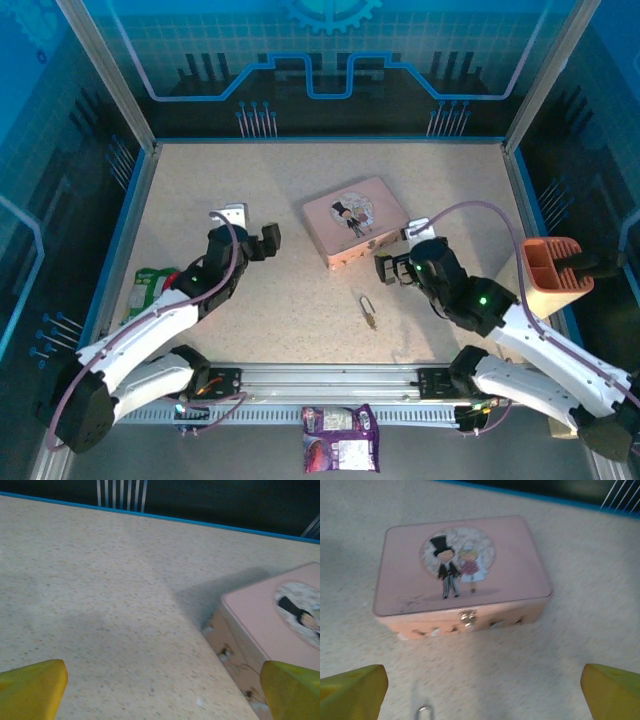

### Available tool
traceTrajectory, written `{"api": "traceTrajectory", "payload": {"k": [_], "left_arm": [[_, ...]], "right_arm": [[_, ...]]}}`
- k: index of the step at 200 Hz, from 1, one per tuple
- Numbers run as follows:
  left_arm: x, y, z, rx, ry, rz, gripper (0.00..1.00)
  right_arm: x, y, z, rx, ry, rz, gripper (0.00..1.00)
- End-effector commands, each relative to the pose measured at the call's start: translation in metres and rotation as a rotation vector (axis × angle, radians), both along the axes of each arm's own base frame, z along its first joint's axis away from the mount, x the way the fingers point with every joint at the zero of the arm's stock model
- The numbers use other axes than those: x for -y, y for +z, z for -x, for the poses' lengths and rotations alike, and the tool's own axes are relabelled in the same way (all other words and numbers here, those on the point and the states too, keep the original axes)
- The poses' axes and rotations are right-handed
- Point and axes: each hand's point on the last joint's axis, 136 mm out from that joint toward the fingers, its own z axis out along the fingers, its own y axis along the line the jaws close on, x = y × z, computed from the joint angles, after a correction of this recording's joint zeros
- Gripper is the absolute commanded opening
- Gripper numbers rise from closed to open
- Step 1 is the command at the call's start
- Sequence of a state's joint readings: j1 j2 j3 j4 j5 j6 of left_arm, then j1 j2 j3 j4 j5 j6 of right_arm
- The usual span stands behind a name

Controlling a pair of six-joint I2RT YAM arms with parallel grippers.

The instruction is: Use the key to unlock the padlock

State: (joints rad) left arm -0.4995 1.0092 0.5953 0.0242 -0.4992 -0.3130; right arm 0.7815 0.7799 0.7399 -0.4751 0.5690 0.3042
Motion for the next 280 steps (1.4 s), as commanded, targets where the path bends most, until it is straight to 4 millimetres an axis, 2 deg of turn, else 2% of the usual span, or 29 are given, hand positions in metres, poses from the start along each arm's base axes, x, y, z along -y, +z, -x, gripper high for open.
{"api": "traceTrajectory", "payload": {"k": [1, 21, 35, 56, 72, 78, 96, 111, 139, 161, 178, 193, 219, 225, 233, 247, 280], "left_arm": [[-0.019, 0.028, -0.016, 0.125, 0.082, -0.120, 0.99], [-0.027, 0.025, -0.019, 0.182, 0.079, -0.196, 0.99], [-0.030, 0.015, -0.021, 0.220, 0.048, -0.251, 0.99], [-0.041, -0.004, -0.030, 0.210, 0.066, -0.337, 0.99], [-0.048, -0.013, -0.037, 0.251, 0.115, -0.369, 0.99], [-0.046, -0.015, -0.039, 0.278, 0.103, -0.376, 0.99], [-0.037, -0.024, -0.048, 0.281, 0.039, -0.489, 0.99], [-0.039, -0.034, -0.055, 0.264, 0.027, -0.514, 0.99], [-0.048, -0.070, -0.062, 0.179, -0.020, -0.442, 0.99], [-0.059, -0.068, -0.064, 0.172, 0.014, -0.396, 0.99], [-0.069, -0.069, -0.066, 0.157, 0.035, -0.352, 0.99], [-0.074, -0.072, -0.066, 0.148, 0.039, -0.315, 0.99], [-0.091, -0.080, -0.064, 0.143, 0.051, -0.199, 0.99], [-0.091, -0.090, -0.063, 0.134, 0.019, -0.160, 0.99], [-0.094, -0.084, -0.069, 0.182, 0.032, -0.176, 0.99], [-0.091, -0.092, -0.069, 0.110, 0.016, -0.157, 0.99], [-0.100, -0.090, -0.071, 0.115, 0.052, -0.146, 0.99]], "right_arm": [[0.016, 0.010, -0.016, 0.205, 0.001, 0.163, 1.00], [0.026, 0.004, -0.024, 0.309, -0.017, 0.234, 1.00], [0.040, -0.005, -0.032, 0.337, -0.066, 0.254, 1.00], [0.063, -0.024, -0.046, 0.310, -0.142, 0.240, 1.00], [0.070, -0.041, -0.057, 0.295, -0.145, 0.233, 0.99], [0.071, -0.044, -0.062, 0.306, -0.139, 0.229, 1.00], [0.079, -0.069, -0.077, 0.250, -0.138, 0.230, 1.00], [0.079, -0.083, -0.087, 0.236, -0.127, 0.212, 1.00], [0.074, -0.093, -0.103, 0.273, -0.094, 0.222, 1.00], [0.067, -0.090, -0.113, 0.318, -0.052, 0.197, 1.00], [0.068, -0.088, -0.119, 0.355, -0.047, 0.155, 1.00], [0.072, -0.094, -0.124, 0.318, -0.028, 0.068, 0.99], [0.095, -0.112, -0.138, 0.327, -0.120, 0.004, 1.00], [0.099, -0.114, -0.139, 0.321, -0.145, 0.006, 1.00], [0.103, -0.118, -0.140, 0.268, -0.163, -0.006, 1.00], [0.123, -0.121, -0.152, 0.226, -0.284, 0.011, 1.00], [0.128, -0.120, -0.151, 0.227, -0.316, 0.006, 1.00]]}}
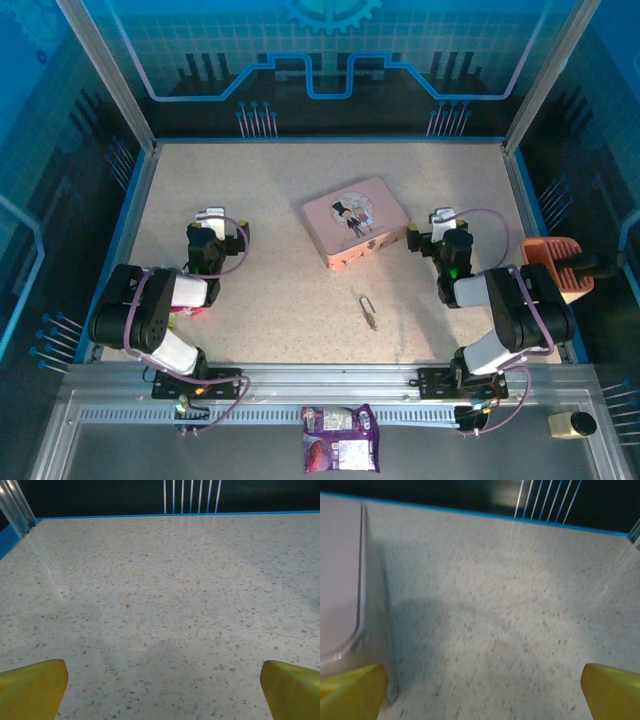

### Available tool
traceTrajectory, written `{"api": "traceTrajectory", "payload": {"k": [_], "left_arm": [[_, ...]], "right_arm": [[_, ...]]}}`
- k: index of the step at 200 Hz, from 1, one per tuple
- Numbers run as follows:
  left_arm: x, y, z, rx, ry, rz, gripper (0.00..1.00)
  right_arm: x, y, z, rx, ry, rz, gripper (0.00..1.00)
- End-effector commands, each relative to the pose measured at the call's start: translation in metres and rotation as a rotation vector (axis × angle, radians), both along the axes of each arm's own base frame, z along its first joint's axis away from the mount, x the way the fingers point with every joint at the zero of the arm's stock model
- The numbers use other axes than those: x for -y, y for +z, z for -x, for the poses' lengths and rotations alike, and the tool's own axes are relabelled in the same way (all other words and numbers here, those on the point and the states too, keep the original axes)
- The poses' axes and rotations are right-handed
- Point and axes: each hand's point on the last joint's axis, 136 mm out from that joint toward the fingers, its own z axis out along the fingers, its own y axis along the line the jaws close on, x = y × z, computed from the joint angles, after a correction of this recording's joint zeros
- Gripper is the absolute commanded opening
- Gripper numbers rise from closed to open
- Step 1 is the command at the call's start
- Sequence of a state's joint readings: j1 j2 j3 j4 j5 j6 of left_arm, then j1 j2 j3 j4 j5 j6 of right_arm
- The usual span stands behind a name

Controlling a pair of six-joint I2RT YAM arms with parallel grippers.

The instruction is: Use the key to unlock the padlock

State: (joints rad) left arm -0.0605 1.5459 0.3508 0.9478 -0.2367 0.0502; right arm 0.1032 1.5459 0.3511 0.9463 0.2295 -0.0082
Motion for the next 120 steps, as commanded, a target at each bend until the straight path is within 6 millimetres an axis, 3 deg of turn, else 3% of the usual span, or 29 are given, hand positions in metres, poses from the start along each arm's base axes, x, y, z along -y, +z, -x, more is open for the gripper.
{"api": "traceTrajectory", "payload": {"k": [1, 120], "left_arm": [[0.0018, 0.0054, -0.0066, 0.019, -0.014, 0.052, 0.99], [0.0012, 0.0049, -0.0060, 0.018, -0.009, 0.052, 0.99]], "right_arm": [[0.0130, 0.0096, -0.0052, 0.032, -0.072, -0.028, 1.00], [0.0106, 0.0093, -0.0056, 0.029, -0.061, -0.021, 1.00]]}}
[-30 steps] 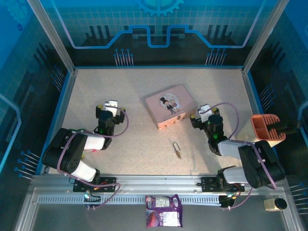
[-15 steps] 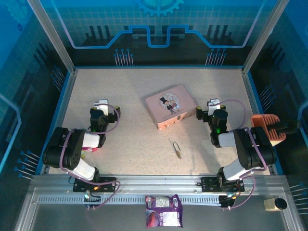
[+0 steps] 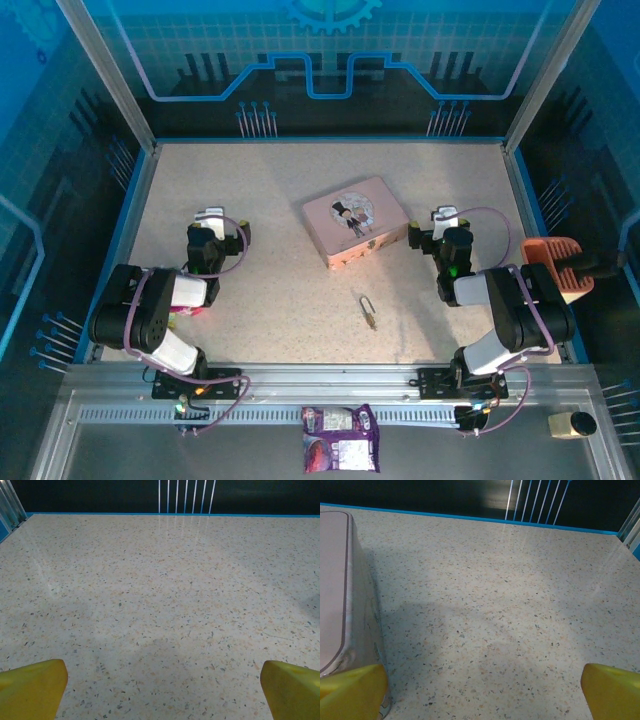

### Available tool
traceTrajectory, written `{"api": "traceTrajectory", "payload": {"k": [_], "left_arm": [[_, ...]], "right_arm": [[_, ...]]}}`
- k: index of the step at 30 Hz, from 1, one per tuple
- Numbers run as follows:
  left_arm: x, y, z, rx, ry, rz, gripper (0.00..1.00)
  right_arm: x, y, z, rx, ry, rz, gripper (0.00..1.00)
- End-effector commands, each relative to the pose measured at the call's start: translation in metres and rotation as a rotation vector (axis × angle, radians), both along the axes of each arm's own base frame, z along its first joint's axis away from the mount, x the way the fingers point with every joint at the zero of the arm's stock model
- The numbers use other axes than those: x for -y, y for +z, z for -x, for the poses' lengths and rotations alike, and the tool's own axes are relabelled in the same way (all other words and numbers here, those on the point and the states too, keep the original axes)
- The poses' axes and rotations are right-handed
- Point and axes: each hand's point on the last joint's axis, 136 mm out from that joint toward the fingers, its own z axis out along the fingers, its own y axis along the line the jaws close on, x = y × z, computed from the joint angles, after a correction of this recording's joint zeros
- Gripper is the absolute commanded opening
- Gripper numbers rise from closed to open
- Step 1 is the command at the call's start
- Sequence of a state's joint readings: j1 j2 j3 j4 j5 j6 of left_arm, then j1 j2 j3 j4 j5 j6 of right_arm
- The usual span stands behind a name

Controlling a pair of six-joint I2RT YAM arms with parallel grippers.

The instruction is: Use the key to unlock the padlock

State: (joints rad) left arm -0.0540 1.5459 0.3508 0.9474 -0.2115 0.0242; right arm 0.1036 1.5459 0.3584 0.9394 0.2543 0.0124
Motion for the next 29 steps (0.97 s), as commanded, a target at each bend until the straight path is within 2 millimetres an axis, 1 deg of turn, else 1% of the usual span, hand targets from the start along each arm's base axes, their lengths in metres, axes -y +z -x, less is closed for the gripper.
{"api": "traceTrajectory", "payload": {"k": [1, 29], "left_arm": [[-0.0009, 0.0053, -0.0057, 0.017, 0.001, 0.019, 0.99], [-0.0006, 0.0059, -0.0058, 0.020, 0.000, 0.018, 0.99]], "right_arm": [[0.0064, 0.0078, -0.0041, 0.026, -0.031, -0.009, 1.00], [0.0066, 0.0080, -0.0043, 0.027, -0.036, -0.004, 1.00]]}}
